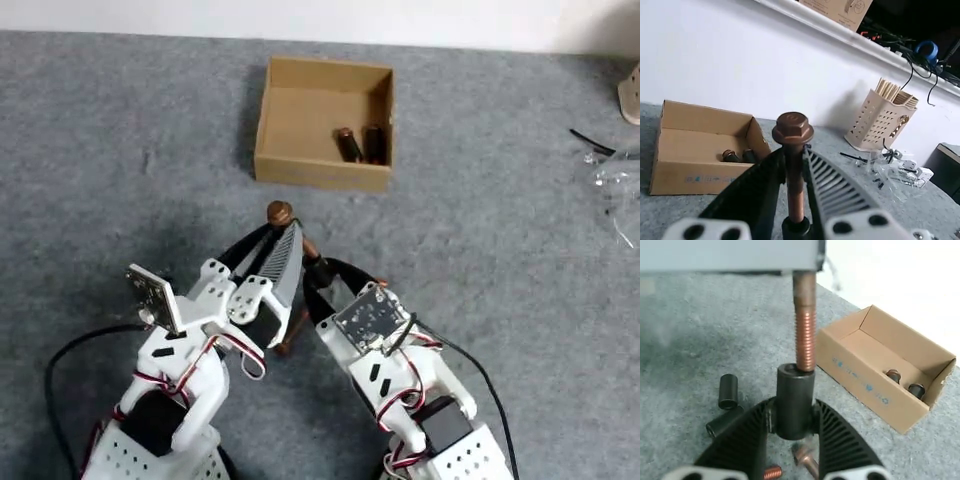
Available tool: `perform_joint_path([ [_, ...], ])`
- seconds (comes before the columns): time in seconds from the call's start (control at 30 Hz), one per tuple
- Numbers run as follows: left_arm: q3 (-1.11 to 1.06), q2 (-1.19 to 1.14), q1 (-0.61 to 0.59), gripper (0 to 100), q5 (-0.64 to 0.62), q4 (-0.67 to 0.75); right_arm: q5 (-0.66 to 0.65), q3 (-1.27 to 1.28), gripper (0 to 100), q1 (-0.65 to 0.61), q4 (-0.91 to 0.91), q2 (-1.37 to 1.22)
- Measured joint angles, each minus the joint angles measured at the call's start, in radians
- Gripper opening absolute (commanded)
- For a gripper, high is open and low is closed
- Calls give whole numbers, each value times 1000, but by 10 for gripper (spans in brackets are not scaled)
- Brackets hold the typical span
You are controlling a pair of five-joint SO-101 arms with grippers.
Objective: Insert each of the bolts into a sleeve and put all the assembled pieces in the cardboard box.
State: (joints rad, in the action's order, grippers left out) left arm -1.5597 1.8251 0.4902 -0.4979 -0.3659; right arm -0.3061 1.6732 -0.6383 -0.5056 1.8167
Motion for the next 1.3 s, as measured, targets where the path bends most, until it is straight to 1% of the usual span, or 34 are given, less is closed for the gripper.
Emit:
perform_joint_path([
  [0.3, 2, 2, 0, 6, 0, -21, 0, 0, 5, 9, 6, -2],
  [0.57, -2, -12, 11, 6, -6, -77, 0, 2, 5, 28, 17, 0],
  [0.83, -2, -12, 11, 7, -6, -80, 0, 2, 5, 28, 17, 0],
  [0.97, -35, -12, 11, 11, -6, -80, 0, 2, 5, 28, 17, 0],
  [1.0, -37, -12, 11, 26, -6, -80, 0, 2, 5, 28, 17, 0],
  [1.07, -38, -12, 11, 94, -6, -80, 0, 2, 5, 28, 17, 0],
  [1.17, -38, -12, 11, 257, -6, -80, 0, 2, 5, 29, 17, 0],
  [1.23, -40, -12, 11, 346, -5, -80, 0, 2, 5, 31, 17, 0],
  [1.3, -40, -12, 11, 386, -6, -84, 0, 2, 5, 35, 17, 0],
])
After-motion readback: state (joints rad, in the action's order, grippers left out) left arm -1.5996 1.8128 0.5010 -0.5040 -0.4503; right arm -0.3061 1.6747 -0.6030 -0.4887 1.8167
